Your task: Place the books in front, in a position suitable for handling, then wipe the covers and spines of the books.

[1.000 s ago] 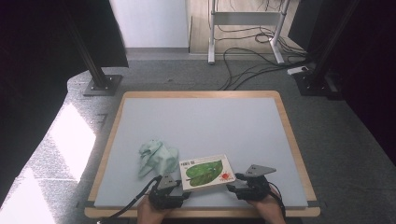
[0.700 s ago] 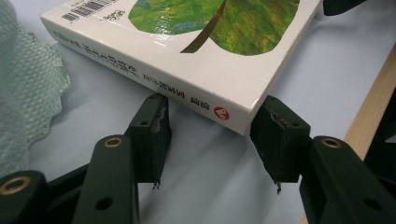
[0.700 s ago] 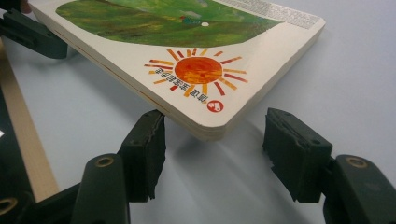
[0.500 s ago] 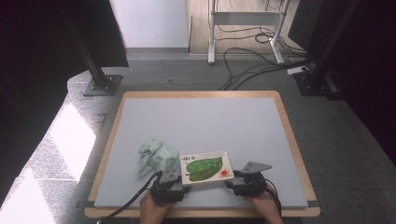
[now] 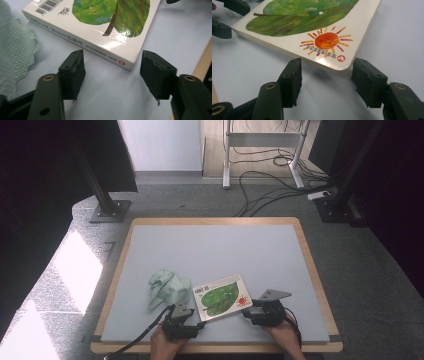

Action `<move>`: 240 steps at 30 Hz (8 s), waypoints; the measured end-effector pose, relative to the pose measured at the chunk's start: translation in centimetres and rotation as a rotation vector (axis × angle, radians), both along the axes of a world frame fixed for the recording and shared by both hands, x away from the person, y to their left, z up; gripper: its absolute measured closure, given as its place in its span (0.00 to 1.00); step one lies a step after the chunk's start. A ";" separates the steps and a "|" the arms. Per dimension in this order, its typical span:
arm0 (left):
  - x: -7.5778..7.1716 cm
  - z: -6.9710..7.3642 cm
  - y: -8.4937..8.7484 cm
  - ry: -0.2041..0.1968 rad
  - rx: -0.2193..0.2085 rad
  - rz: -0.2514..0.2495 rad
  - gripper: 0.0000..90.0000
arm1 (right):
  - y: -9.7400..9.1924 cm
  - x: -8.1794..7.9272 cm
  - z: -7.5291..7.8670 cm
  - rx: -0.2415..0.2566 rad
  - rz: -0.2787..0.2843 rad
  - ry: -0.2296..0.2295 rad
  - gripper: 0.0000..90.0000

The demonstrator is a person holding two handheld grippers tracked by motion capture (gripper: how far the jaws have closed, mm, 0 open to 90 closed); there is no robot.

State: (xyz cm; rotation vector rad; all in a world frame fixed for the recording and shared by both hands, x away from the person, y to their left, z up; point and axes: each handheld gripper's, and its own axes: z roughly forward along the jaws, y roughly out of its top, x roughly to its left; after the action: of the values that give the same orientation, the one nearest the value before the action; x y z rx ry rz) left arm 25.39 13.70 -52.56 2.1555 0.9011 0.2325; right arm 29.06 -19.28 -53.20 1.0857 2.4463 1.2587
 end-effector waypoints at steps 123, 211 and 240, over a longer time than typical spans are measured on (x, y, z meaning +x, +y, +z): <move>8.1 6.9 1.1 -0.040 0.000 -0.096 0.16 | -4.0 2.7 -0.3 -0.142 -0.130 -0.069 0.17; 6.7 -0.3 9.1 -0.022 0.139 -0.004 0.00 | 16.4 8.3 3.0 -0.145 0.355 -0.034 0.86; 6.7 -0.3 9.1 -0.023 0.138 -0.004 0.00 | 11.5 10.4 2.7 -0.131 0.234 -0.013 0.89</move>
State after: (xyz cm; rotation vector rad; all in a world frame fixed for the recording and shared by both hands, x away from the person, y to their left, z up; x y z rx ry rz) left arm 32.07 22.78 -52.90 2.2761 0.8908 0.3257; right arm 39.42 -7.81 -50.51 0.7745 2.6645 1.1400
